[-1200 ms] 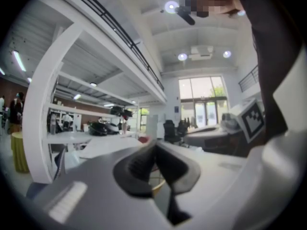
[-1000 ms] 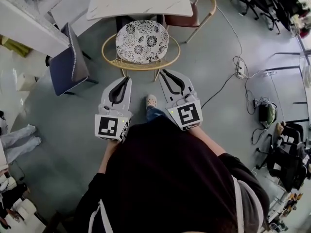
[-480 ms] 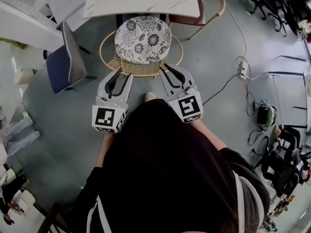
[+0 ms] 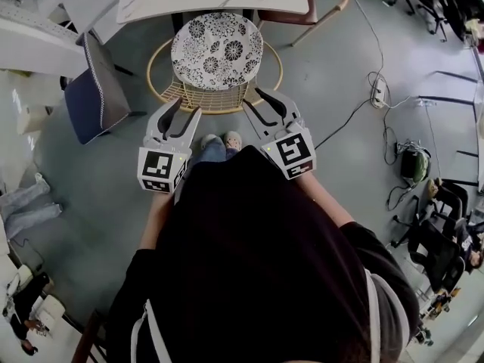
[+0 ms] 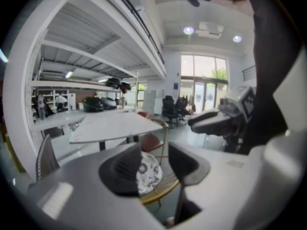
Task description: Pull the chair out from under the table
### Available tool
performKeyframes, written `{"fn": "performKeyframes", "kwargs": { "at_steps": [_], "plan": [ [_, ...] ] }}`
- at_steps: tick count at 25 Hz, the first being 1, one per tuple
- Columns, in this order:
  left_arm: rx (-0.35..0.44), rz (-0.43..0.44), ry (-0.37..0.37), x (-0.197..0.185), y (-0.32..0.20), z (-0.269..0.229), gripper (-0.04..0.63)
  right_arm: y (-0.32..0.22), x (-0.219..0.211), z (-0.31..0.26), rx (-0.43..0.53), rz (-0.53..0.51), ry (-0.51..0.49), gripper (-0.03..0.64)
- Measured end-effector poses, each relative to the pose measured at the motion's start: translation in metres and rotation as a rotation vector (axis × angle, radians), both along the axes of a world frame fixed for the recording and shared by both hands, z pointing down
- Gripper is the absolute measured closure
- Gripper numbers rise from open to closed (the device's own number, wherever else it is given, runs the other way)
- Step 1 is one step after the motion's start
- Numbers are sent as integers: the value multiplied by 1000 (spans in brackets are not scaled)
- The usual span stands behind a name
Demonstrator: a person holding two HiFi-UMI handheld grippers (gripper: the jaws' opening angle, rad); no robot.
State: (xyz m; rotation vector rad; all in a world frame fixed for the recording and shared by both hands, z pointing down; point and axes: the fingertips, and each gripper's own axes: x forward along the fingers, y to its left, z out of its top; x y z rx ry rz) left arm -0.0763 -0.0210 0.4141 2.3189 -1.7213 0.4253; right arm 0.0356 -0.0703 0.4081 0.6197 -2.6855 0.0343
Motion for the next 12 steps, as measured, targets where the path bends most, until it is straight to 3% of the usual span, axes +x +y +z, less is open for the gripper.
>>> {"fn": "performKeyframes", "kwargs": {
  "at_steps": [12],
  "plan": [
    [-206, 160, -39, -7, -8, 62, 379, 4, -3, 54, -92, -43, 144, 477]
  ]
}}
